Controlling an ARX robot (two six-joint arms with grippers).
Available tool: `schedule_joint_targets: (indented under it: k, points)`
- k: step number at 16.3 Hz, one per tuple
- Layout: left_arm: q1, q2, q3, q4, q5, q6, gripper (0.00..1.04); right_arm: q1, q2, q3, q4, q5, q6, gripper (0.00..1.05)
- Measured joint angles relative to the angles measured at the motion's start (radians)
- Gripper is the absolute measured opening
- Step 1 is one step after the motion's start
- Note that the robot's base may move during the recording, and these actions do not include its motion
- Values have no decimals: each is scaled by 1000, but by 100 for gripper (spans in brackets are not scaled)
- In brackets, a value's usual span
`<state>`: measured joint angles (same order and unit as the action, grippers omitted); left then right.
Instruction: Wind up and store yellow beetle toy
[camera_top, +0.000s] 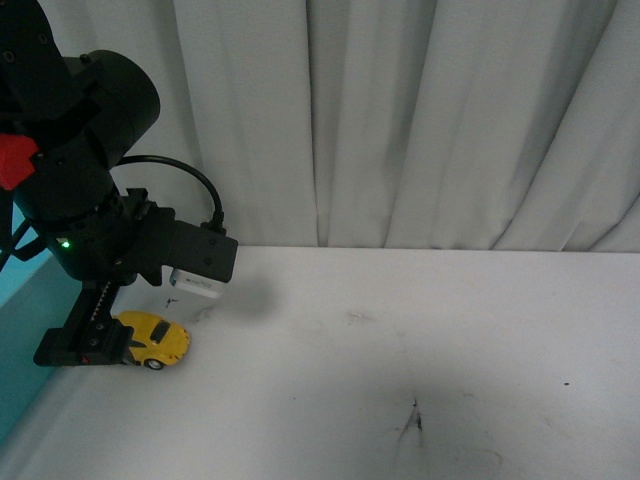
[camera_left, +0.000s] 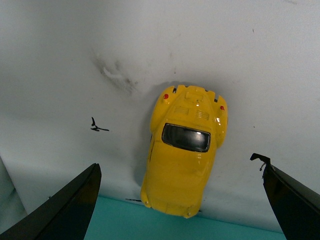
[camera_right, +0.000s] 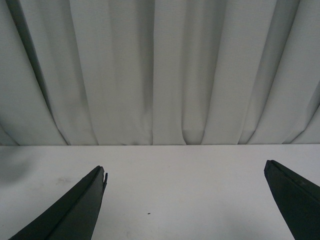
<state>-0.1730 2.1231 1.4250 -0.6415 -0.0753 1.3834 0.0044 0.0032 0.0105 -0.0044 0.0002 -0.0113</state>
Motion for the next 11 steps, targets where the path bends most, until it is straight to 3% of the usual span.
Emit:
schedule_joint_targets:
  k: [3, 7, 11]
  points:
    - [0, 35, 24, -7, -16, -16, 98, 0, 0, 0, 0, 0, 0, 98]
    - [17, 92, 34, 6, -52, -203, 97, 0, 0, 0, 0, 0, 0, 98]
    - [26, 115, 38, 17, -48, -230, 57, 0, 0, 0, 0, 0, 0, 98]
